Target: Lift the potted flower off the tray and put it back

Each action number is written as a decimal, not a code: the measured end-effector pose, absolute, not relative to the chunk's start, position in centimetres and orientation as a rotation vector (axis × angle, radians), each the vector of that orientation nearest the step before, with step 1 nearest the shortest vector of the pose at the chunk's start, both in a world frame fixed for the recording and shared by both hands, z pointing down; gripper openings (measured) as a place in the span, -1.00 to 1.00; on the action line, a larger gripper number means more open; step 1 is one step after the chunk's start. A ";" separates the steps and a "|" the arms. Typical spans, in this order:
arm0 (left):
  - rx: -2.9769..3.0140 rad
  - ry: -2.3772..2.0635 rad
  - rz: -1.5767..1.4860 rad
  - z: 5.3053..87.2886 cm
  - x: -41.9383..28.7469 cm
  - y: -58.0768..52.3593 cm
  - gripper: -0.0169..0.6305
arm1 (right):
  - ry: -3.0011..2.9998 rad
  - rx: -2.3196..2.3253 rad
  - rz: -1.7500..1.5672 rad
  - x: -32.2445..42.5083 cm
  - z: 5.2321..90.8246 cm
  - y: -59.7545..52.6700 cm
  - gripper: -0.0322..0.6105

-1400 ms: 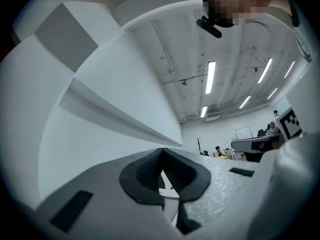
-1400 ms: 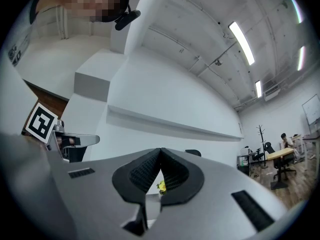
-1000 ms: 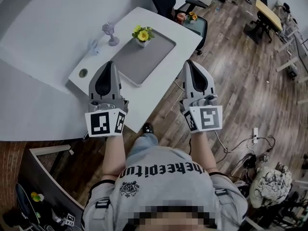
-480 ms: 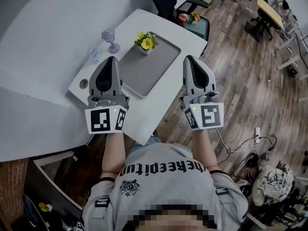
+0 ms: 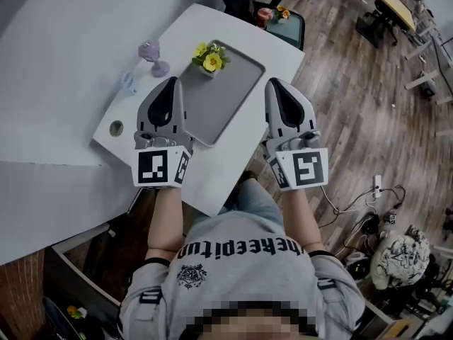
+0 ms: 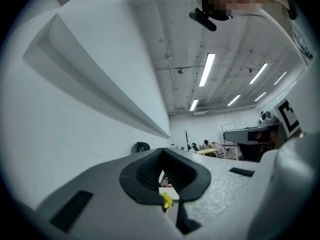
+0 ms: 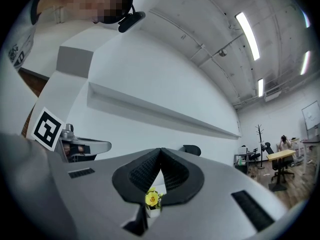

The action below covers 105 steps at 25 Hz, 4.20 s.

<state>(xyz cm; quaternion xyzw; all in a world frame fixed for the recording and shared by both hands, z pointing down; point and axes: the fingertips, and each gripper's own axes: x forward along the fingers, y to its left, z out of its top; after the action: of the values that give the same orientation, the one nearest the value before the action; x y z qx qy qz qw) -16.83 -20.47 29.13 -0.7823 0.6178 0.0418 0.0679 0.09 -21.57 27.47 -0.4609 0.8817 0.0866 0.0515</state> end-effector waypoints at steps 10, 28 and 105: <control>-2.546 1.943 -0.077 38.9 -15.7 -26.0 -0.94 | 2.743 -1.431 0.124 0.2 32.3 -25.5 -0.89; -2.815 1.881 -0.581 54.2 -14.2 -34.9 -0.18 | 2.830 -1.429 -0.070 0.0 39.0 -31.2 -0.89; -2.660 2.018 -0.269 42.0 -17.2 -27.7 0.07 | 2.851 -1.317 0.052 -2.5 34.5 -27.4 -0.89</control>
<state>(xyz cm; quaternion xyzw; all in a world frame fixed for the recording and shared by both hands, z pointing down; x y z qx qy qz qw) -17.21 -27.67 42.05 -0.7897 0.5992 -0.0800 -0.1039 -2.49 -27.43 34.54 -0.4193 0.9077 0.0165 0.0006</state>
